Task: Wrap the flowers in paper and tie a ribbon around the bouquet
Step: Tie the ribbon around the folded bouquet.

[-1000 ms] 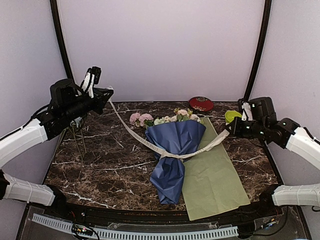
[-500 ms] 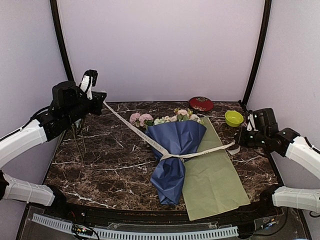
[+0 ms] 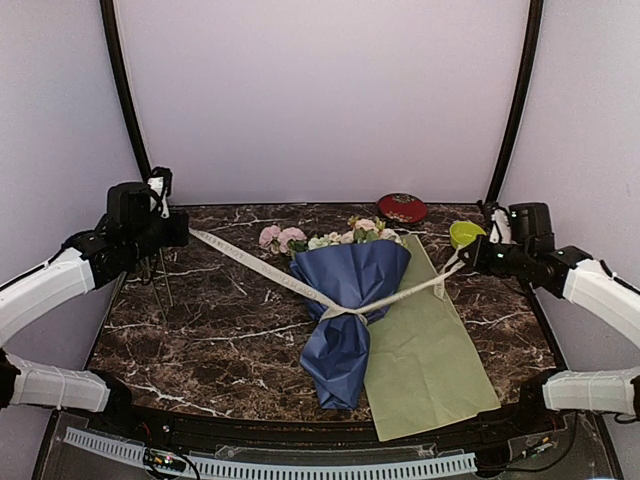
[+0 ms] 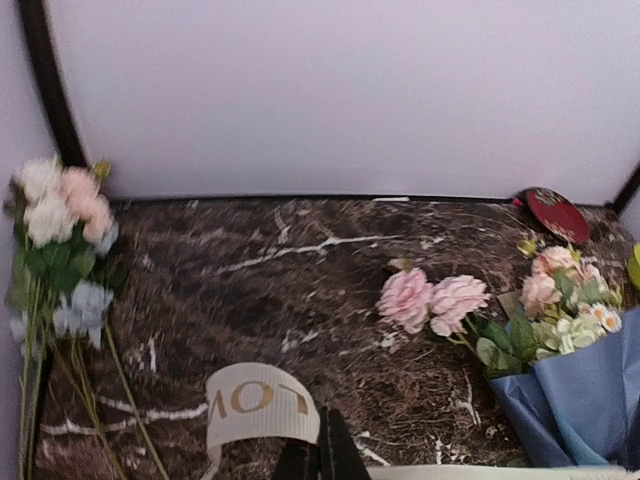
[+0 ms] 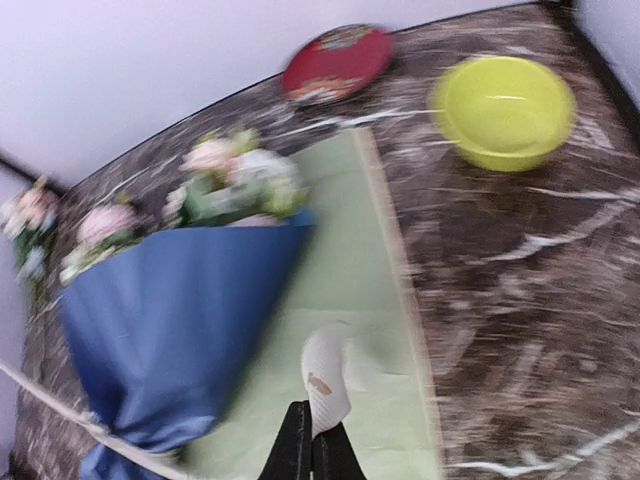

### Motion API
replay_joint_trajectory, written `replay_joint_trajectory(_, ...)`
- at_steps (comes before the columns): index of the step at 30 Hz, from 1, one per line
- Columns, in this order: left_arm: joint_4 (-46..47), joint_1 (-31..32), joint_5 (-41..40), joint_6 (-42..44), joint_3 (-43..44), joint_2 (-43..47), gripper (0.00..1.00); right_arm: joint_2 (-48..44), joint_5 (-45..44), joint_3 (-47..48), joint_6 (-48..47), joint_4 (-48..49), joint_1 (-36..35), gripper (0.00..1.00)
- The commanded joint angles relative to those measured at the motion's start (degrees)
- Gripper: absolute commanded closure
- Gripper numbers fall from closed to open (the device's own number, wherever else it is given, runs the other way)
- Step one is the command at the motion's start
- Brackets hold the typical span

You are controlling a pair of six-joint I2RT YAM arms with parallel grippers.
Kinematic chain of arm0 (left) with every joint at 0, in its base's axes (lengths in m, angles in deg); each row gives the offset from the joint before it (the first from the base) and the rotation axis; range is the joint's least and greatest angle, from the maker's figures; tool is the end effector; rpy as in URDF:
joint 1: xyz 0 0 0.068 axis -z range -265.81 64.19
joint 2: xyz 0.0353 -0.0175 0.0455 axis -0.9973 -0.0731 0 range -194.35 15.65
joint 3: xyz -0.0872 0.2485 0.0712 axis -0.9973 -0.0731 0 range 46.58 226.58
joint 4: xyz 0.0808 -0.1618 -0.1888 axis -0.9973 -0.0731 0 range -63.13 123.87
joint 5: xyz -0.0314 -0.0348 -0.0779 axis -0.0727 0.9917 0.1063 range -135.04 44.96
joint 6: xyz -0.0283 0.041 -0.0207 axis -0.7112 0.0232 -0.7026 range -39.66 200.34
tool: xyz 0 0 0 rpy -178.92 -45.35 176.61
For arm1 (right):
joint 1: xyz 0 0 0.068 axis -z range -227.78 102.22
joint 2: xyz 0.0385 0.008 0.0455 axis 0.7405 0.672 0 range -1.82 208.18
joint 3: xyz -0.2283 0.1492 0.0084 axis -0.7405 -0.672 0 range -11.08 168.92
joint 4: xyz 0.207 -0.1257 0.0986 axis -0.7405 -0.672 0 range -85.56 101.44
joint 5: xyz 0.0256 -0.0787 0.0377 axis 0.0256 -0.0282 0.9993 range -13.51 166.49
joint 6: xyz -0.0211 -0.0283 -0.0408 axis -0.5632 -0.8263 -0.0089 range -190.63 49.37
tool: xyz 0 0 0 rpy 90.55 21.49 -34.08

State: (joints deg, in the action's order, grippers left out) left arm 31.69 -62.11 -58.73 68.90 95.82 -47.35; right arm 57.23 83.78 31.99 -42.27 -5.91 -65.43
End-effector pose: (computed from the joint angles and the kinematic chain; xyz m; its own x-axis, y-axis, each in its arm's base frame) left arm 0.2386 -0.0955 0.3189 -0.2826 -0.0864 -0.9553 0.1286 0.9835 -0.1270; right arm 0.2155 0.0733 0.2701 -0.6516 0.2871 -0.7021 -0.1048 0.8827 0.4582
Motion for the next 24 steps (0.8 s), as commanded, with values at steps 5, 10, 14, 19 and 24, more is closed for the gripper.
replay_joint_trajectory(5,-4.32,-30.11,13.44,-27.2,-25.31,8.88,1.0,-2.65,6.04,-20.24,0.82,4.93,25.77,1.0)
replay_joint_trajectory(10,-7.95,-30.64,10.01,-26.26,-24.83,8.87,1.0,-2.47,6.47,-24.51,4.94,9.67,32.61,1.0)
replay_joint_trajectory(14,-8.18,-31.5,8.35,-26.29,-25.08,10.33,1.0,-3.34,10.49,-26.81,6.01,13.15,39.86,1.0)
replay_joint_trajectory(19,-9.38,-32.02,5.95,-26.06,-24.68,11.71,1.0,-1.8,11.05,-26.69,4.47,12.98,40.64,1.0)
replay_joint_trajectory(24,-9.72,-32.51,5.86,-25.78,-24.51,13.35,1.0,-0.93,11.67,-26.61,3.42,13.62,41.88,1.0)
